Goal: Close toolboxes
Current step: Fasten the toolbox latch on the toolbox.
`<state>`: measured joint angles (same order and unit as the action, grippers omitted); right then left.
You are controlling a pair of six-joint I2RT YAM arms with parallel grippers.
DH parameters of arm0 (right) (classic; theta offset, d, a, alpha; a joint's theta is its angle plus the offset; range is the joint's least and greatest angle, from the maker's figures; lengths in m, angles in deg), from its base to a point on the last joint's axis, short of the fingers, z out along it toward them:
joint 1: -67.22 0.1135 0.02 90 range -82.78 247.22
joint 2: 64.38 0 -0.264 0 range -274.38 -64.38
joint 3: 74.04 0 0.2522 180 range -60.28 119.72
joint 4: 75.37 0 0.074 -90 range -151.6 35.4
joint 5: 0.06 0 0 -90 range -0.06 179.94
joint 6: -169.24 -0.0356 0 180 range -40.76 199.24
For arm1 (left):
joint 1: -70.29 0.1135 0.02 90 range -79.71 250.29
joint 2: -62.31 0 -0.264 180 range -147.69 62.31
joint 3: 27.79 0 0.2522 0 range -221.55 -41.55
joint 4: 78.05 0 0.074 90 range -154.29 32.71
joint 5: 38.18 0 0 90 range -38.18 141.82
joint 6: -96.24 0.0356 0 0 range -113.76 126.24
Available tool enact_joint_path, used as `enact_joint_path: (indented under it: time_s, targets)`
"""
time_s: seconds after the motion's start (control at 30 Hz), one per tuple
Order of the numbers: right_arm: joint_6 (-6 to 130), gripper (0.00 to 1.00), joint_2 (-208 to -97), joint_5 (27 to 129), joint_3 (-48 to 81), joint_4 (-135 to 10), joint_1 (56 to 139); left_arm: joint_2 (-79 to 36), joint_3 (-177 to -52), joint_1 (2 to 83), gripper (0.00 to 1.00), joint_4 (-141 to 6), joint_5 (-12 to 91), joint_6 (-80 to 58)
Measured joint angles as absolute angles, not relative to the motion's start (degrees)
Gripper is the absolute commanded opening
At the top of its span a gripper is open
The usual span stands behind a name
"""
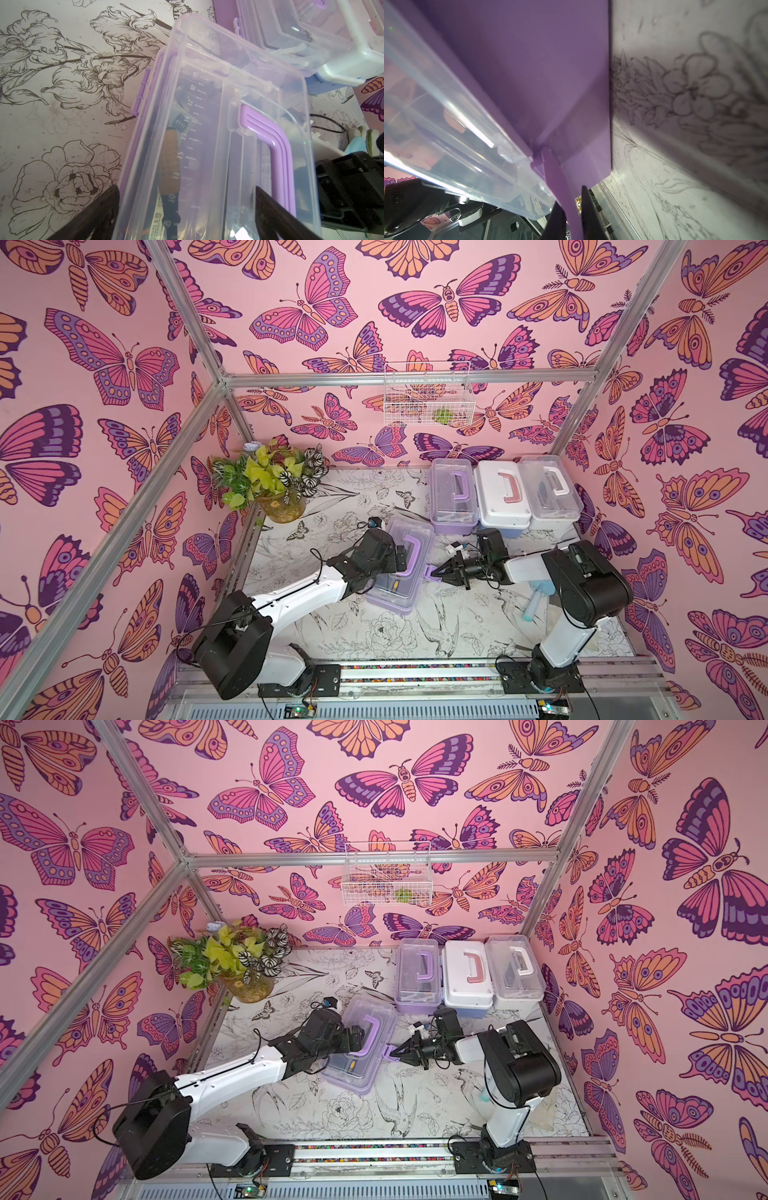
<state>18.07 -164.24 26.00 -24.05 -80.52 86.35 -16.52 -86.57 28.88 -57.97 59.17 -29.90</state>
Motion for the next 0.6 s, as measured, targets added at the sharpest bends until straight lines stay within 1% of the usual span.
enact_joint_path:
  time_s: [0.03,0.1,0.3,0.5,0.6]
  targets:
    - [20.1,0.38,-163.4,27.2,-23.2,-76.9,86.4,-16.3,-86.6,28.8,1.00,-57.6,59.2,-30.0]
    - [23.4,0.42,-161.9,27.5,-21.6,-72.1,86.1,-15.7,-86.7,28.6,1.00,-56.1,59.0,-30.1]
    - [30.6,0.42,-156.0,27.4,-16.1,-66.3,86.1,-15.2,-87.9,28.1,1.00,-52.4,57.6,-29.9]
    - [34.2,0.42,-155.7,28.7,-16.1,-61.2,86.1,-15.2,-88.6,28.1,1.00,-50.8,57.3,-29.8]
    - [35.8,0.38,-155.1,30.2,-16.1,-58.2,86.1,-15.2,-88.7,28.1,1.00,-50.7,57.2,-29.8]
